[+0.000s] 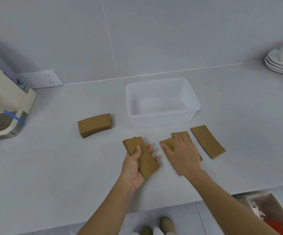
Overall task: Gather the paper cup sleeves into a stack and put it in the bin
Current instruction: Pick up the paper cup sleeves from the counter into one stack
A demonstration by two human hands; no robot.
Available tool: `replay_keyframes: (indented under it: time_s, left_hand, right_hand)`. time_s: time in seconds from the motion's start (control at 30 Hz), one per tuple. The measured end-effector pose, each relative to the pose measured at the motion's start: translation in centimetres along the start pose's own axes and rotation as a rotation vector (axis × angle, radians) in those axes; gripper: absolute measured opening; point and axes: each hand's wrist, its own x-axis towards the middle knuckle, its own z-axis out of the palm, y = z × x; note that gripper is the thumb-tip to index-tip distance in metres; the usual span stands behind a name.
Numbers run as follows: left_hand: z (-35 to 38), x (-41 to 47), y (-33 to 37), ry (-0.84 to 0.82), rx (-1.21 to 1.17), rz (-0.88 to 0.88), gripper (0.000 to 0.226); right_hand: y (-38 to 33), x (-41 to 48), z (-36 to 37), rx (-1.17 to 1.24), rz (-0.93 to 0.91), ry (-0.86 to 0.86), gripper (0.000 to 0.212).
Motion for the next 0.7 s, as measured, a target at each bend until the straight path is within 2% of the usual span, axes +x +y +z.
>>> replay_keyframes:
  time_s: [0.1, 0.2, 0.4, 0.7]
  left_hand:
    - [0.2, 0.2, -0.4, 0.024, 0.027, 0.012, 0.019]
    - [0.2, 0.5, -0.9, 0.038, 0.040, 0.011, 0.028]
    - [0.5, 0.6, -1.7, 0.028, 0.047, 0.008, 0.029]
    - [0.9, 0.2, -1.7, 0.046, 0.034, 0.012, 0.027]
  right_hand:
    - [1.3, -0.1, 0.3, -0.122, 0.074, -0.021, 0.060]
    - [2.1, -0.5, 0.4, -0.230, 0.122, -0.051, 0.073]
    - [3.1, -1.6, 1.0, -0.304, 0.110, -0.110, 0.088]
    - [3.1, -2.1, 0.8, -0.319, 0.059, -0.062, 0.055]
